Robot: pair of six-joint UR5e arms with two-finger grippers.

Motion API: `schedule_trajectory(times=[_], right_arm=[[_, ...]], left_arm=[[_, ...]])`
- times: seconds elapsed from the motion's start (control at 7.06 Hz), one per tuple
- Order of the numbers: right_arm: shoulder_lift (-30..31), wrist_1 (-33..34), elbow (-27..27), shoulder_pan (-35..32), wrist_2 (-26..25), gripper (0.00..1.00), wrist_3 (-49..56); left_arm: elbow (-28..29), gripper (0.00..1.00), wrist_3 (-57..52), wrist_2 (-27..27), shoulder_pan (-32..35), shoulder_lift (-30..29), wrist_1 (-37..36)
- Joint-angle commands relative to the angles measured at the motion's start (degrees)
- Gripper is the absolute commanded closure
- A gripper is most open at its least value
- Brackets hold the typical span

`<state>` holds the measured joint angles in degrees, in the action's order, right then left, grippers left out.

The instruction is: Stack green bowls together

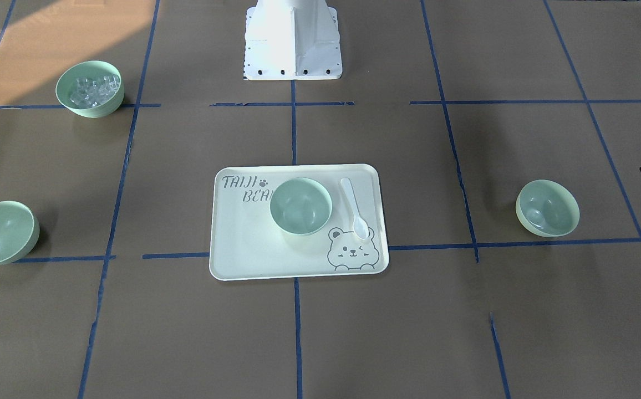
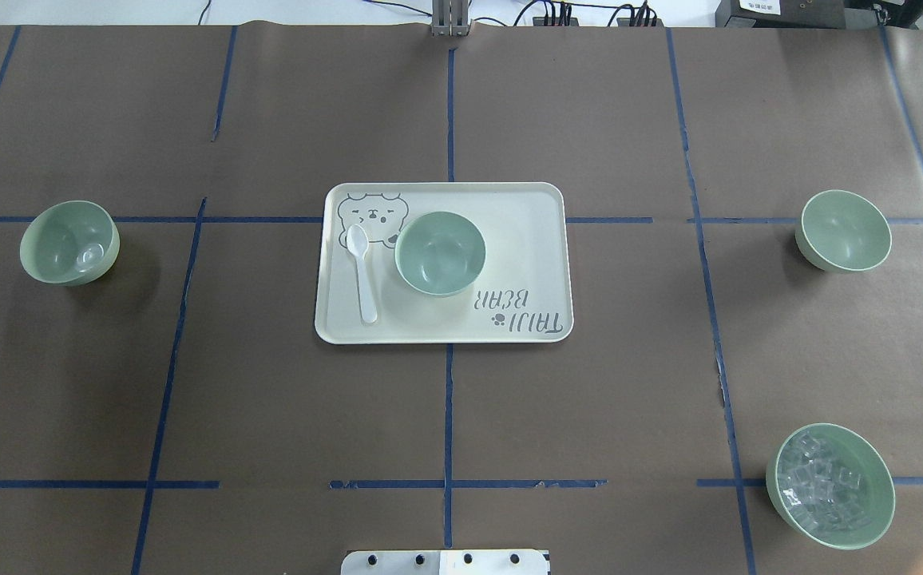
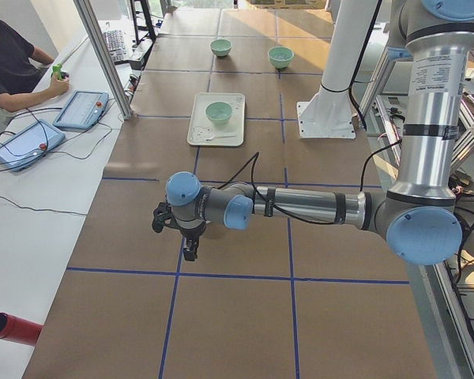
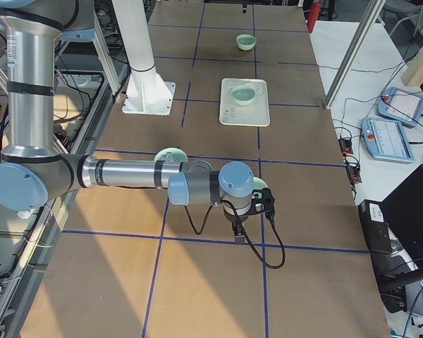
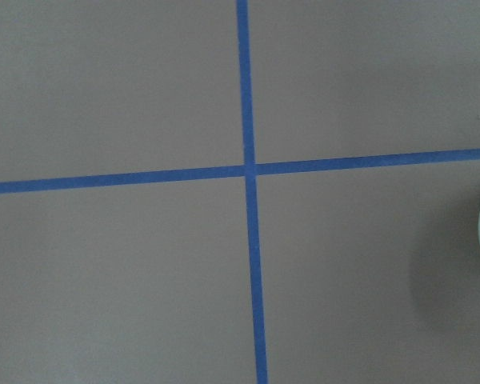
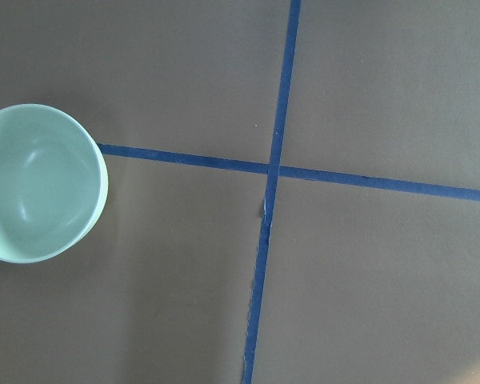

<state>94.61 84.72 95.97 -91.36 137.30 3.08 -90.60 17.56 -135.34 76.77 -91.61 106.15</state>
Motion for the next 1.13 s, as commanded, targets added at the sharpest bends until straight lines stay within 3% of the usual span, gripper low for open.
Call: schedule_trajectory(times=[0.0, 0.28, 0.71, 0.99], right_arm=[[-1.5, 0.0, 0.6, 0.8, -0.1, 0.0, 0.1], [-3.3, 0.0, 0.5, 0.8, 0.0, 0.0, 0.1], [-2.9, 0.1, 0.2, 1.1, -0.2, 0.0, -0.9], [-2.9, 0.2, -0.1, 1.3, -0.1, 0.0, -4.1]], left_arm=[[0.2, 0.0, 10.3, 1.9, -4.8, 0.0, 6.2], [1.0, 0.0, 18.1, 5.9, -9.2, -0.9, 10.6], [6.7, 0.0, 24.9, 7.1, -13.0, -3.0, 18.8], [6.9, 0.01, 26.8, 10.4, -15.3, -3.2, 19.4]])
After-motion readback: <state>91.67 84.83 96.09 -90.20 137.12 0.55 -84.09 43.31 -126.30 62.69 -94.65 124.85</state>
